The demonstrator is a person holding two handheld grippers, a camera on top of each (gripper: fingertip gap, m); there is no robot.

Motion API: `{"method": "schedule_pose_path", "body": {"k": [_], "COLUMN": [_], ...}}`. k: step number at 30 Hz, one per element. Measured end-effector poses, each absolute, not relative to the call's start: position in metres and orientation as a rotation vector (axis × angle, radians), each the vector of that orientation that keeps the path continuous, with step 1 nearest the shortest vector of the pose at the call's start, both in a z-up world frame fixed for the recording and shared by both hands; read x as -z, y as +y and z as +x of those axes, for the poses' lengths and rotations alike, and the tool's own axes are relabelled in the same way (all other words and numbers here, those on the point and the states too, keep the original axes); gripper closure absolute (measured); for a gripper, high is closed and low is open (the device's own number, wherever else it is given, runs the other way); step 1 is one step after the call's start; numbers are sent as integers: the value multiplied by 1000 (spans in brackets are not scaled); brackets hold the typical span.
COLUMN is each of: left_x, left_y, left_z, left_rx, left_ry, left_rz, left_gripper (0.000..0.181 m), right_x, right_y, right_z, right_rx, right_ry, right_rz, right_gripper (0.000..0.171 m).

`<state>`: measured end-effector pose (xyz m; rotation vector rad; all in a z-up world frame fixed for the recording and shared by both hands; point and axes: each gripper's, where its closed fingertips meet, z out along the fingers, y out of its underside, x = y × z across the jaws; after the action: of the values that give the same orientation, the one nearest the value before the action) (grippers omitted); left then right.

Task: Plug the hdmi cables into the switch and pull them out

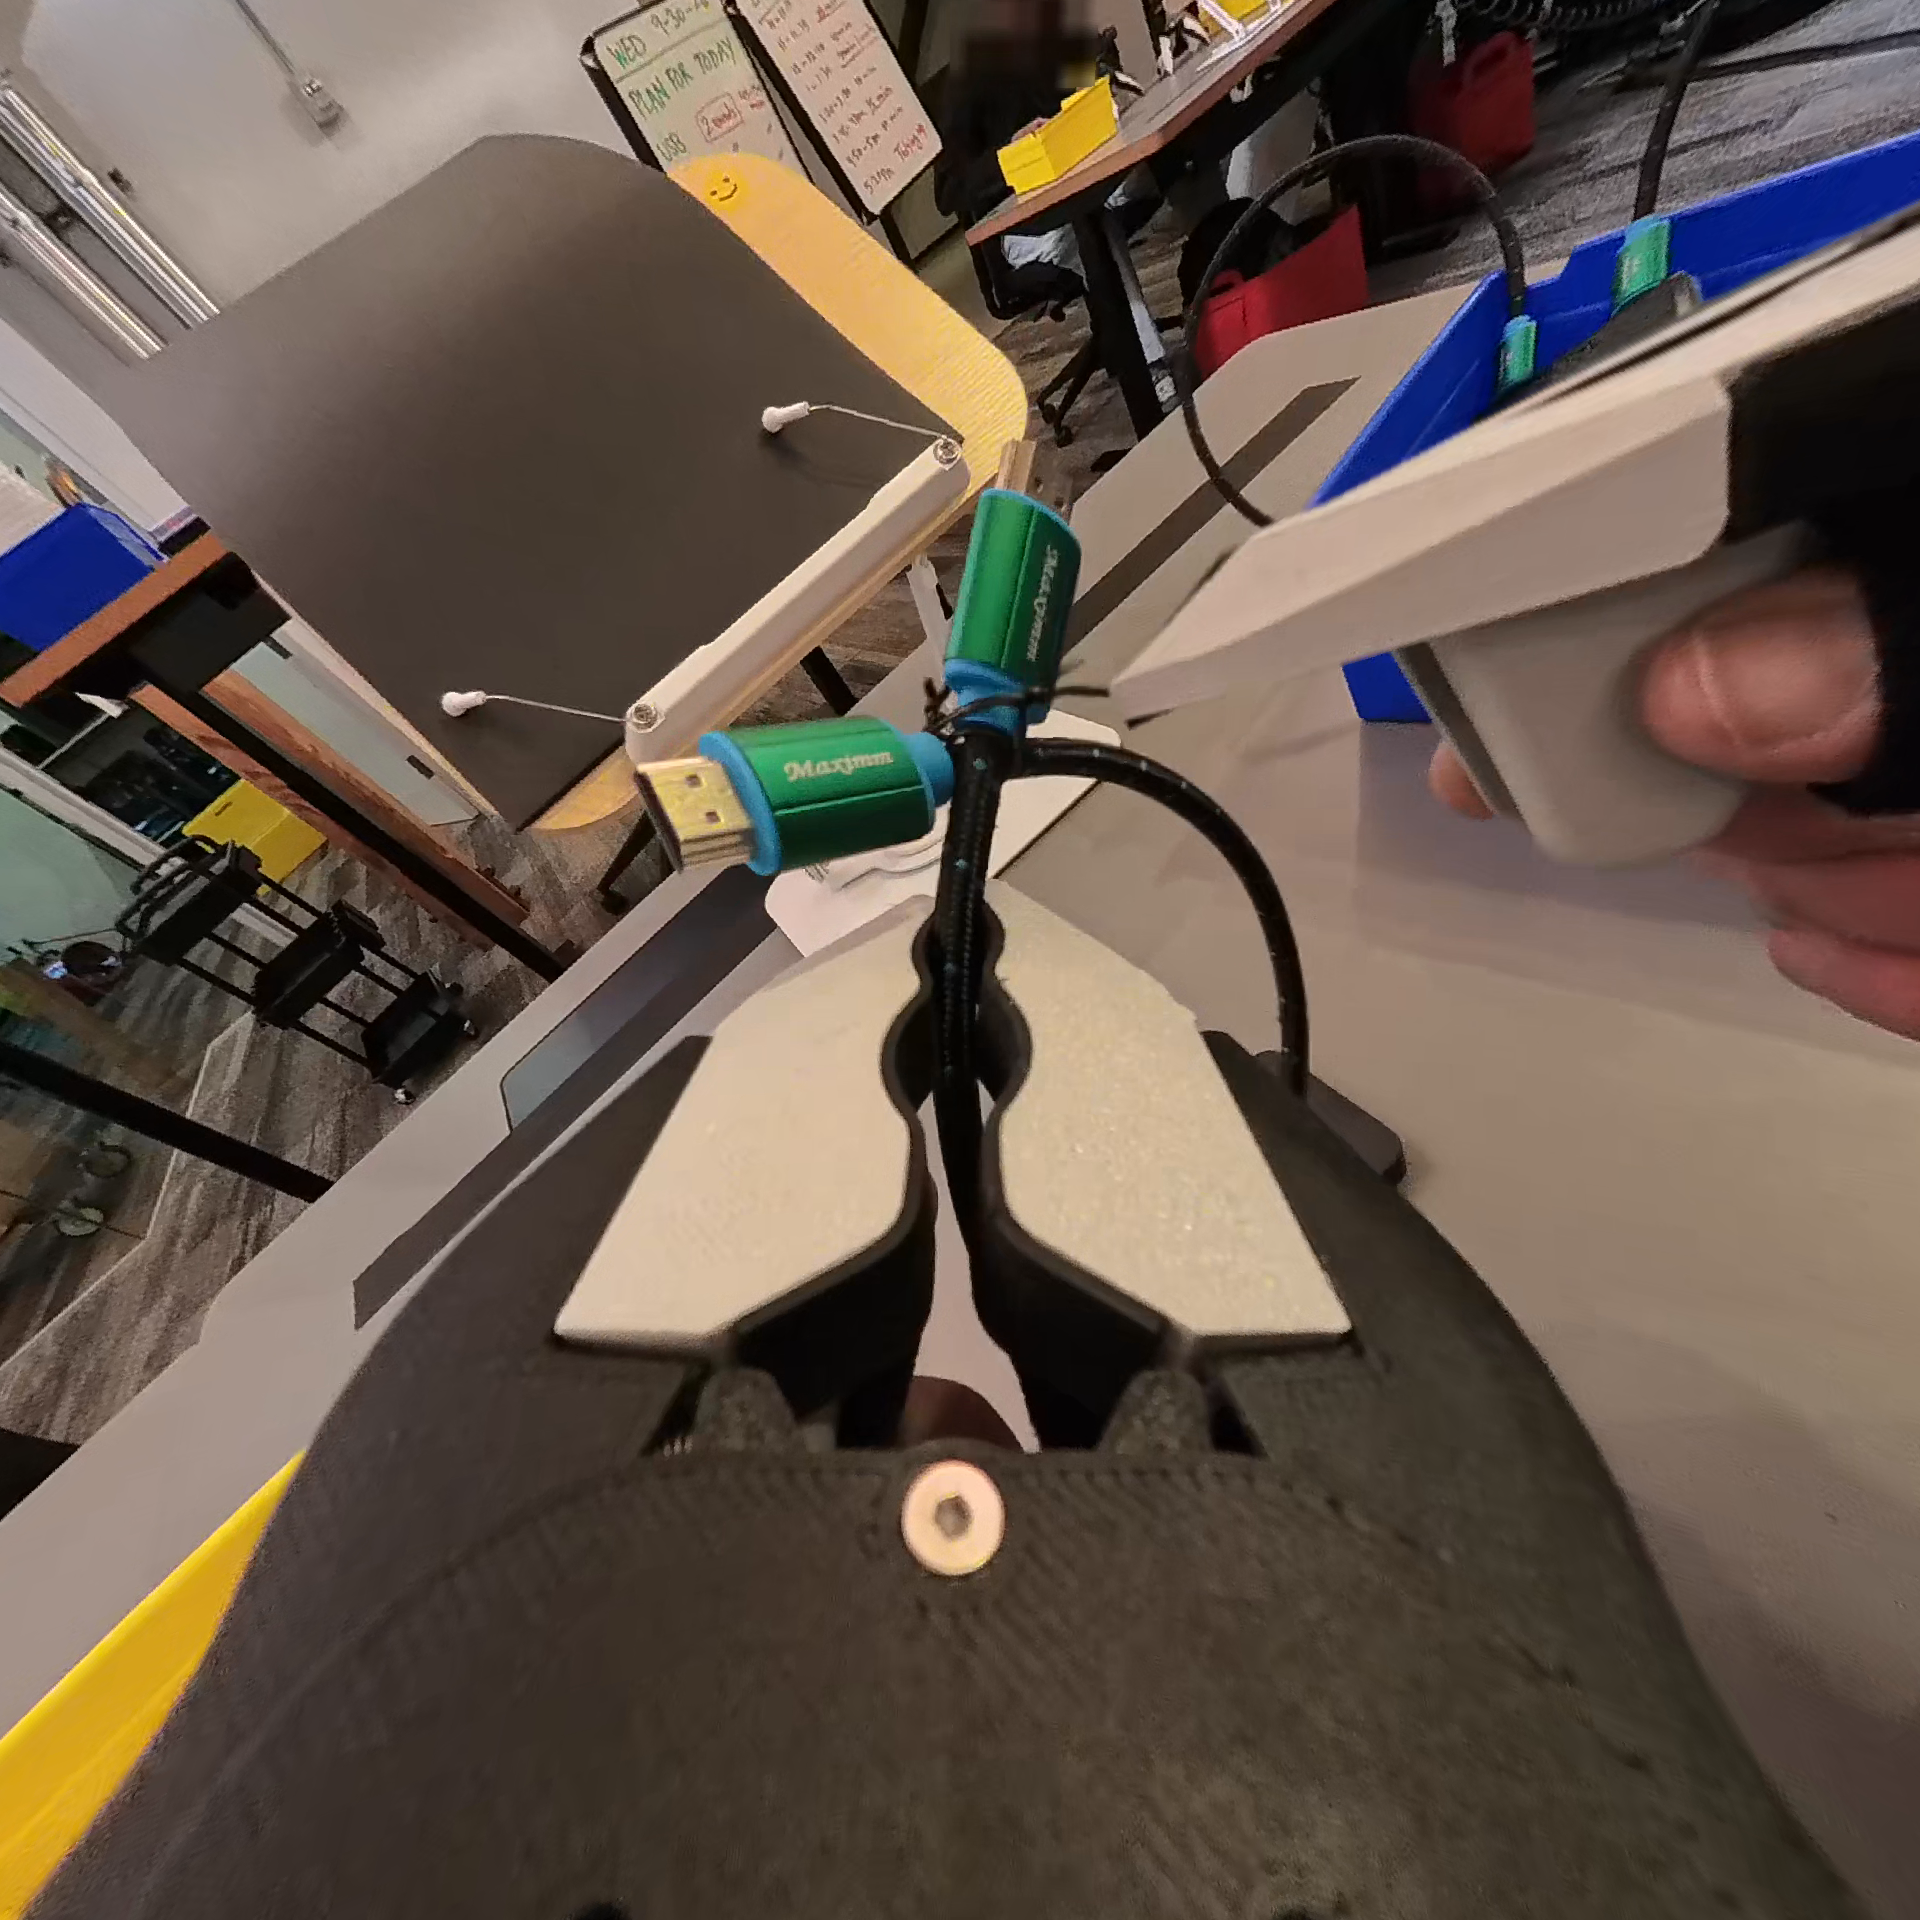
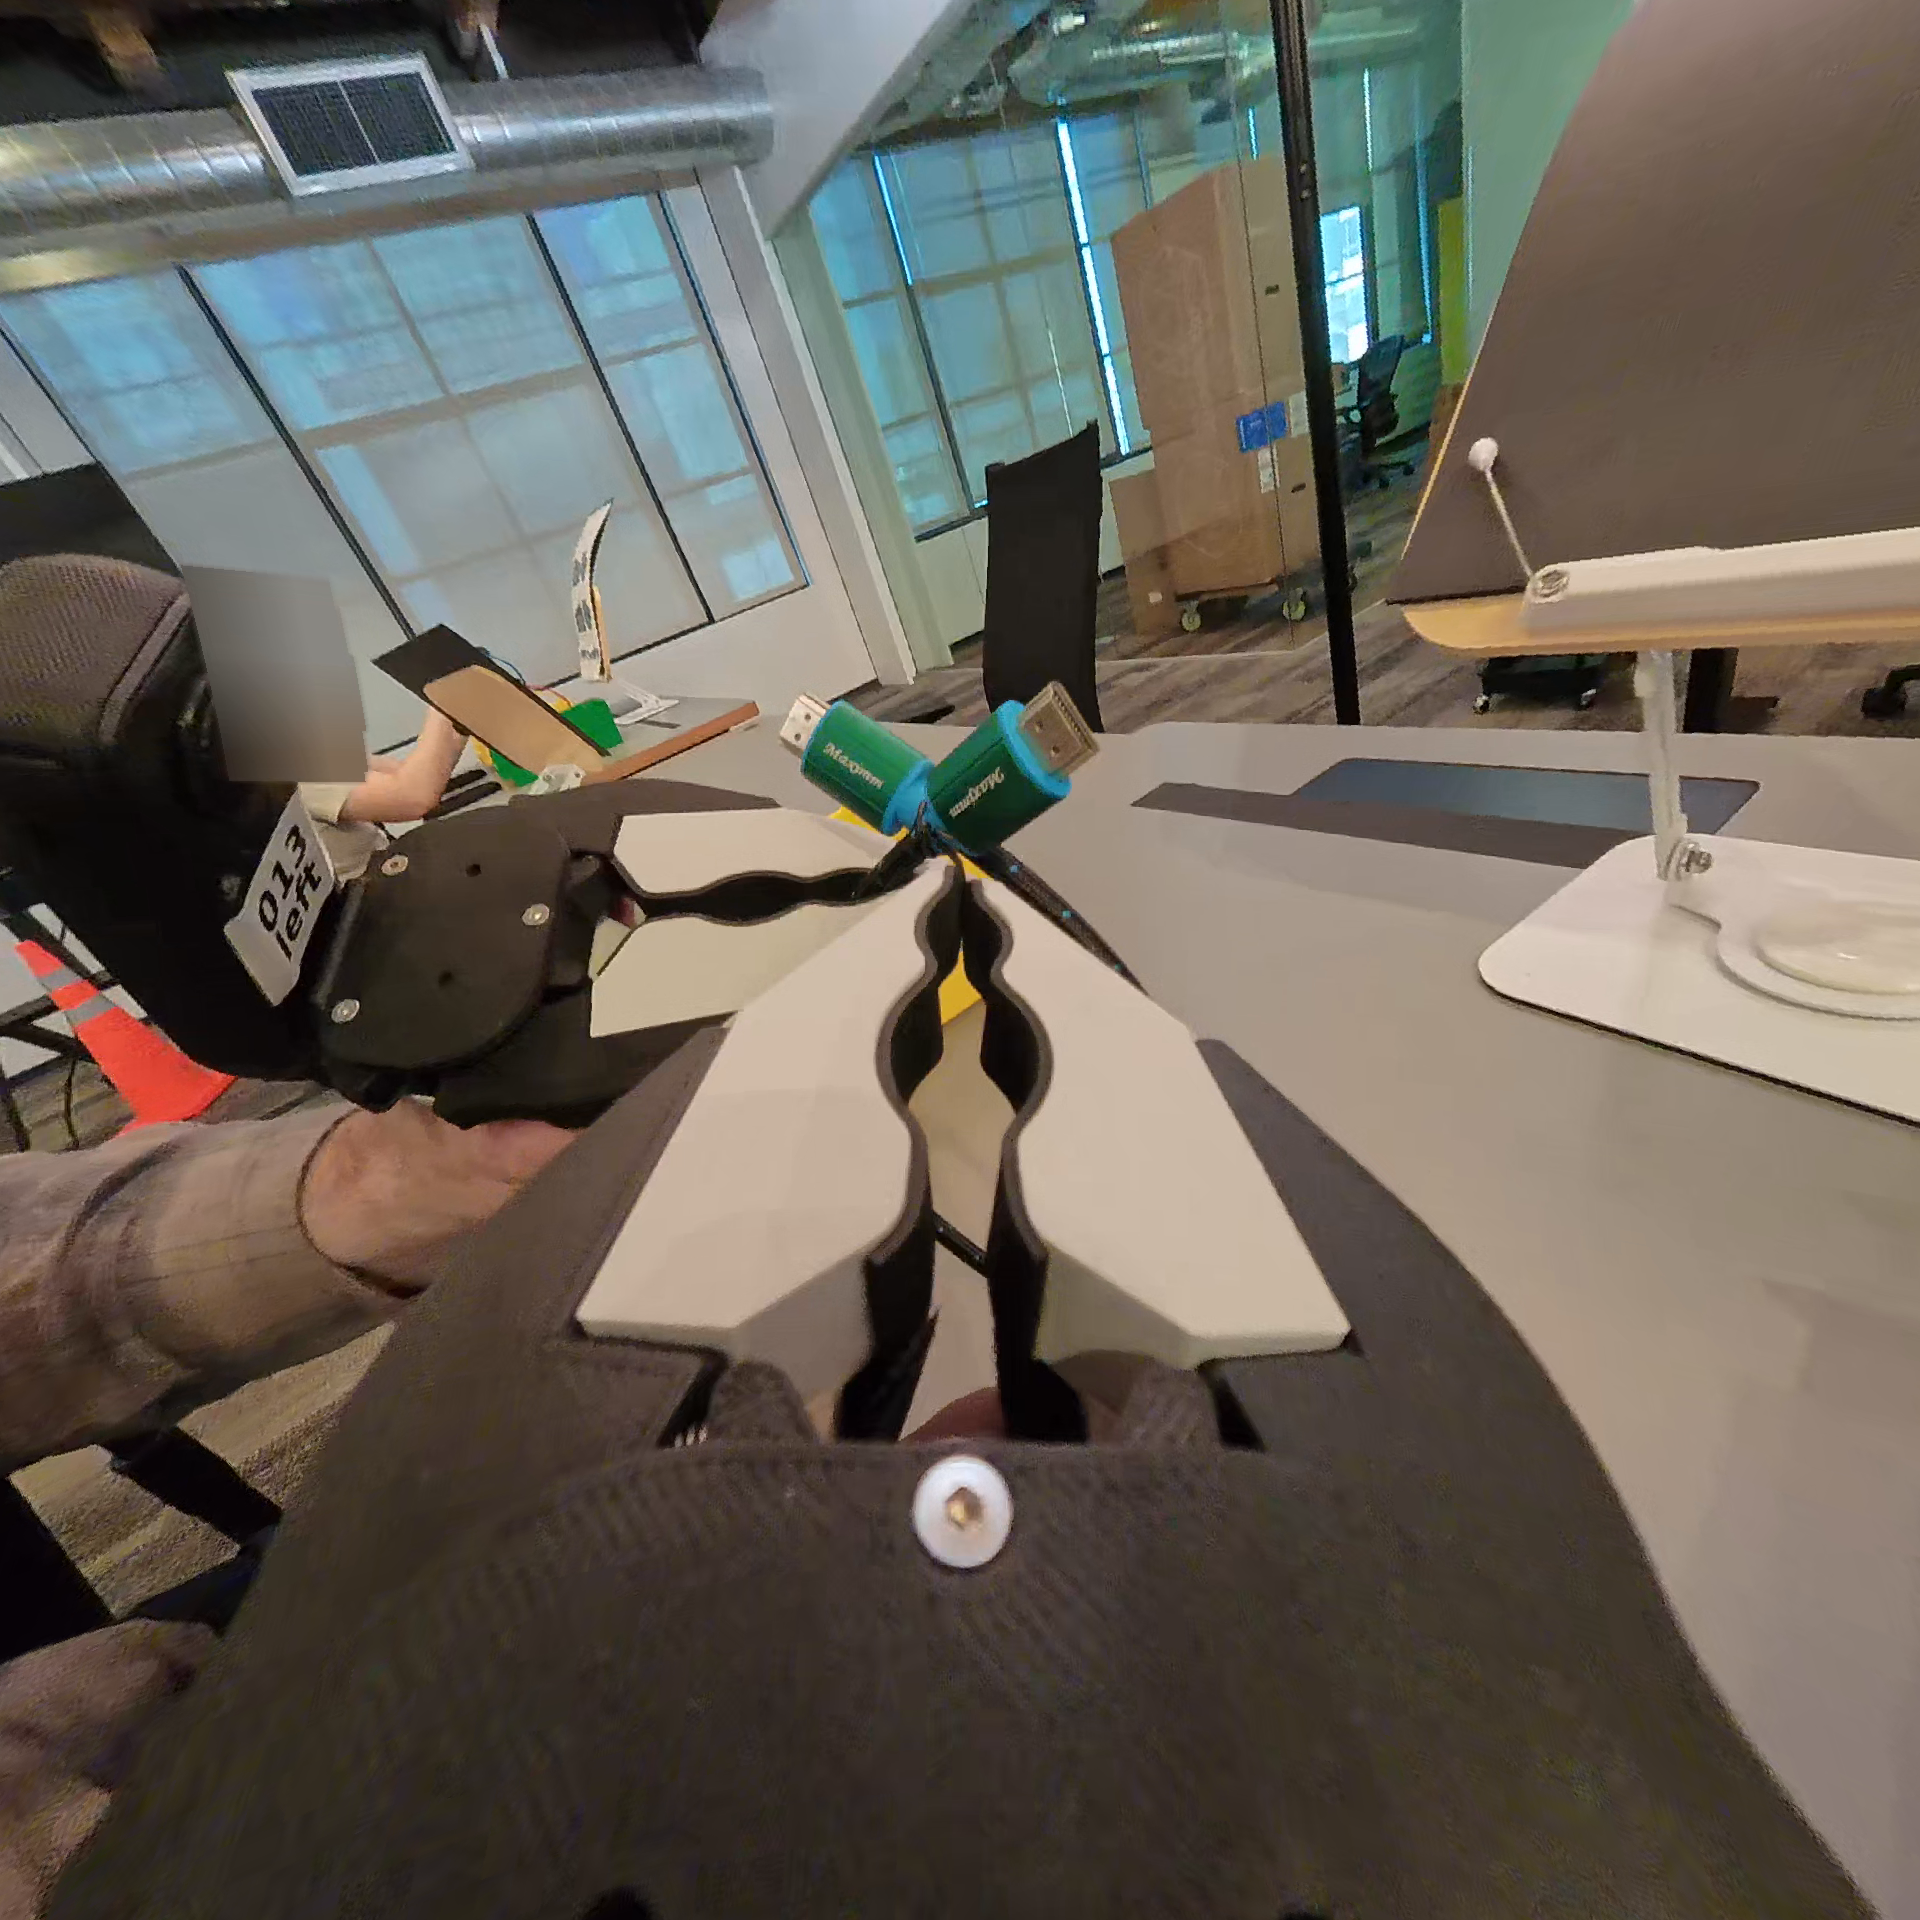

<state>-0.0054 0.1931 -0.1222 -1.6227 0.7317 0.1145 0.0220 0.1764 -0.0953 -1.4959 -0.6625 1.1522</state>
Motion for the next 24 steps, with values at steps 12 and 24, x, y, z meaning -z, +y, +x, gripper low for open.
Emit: {"method": "schedule_pose_path", "body": {"k": [12,24], "left_x": [118,123], "left_y": [193,194], "left_z": [-7,-6], "left_rx": [-113,-147], "left_ry": [724,747], "left_rz": [-1620,-1622], "left_gripper": [181,181], "right_x": [102,90], "right_y": [158,163], "right_z": [3,10], "right_rx": [-1109,-792], "right_ry": [-819,-883], "right_rz": [-1496,-1363], "right_gripper": [171,169]}}
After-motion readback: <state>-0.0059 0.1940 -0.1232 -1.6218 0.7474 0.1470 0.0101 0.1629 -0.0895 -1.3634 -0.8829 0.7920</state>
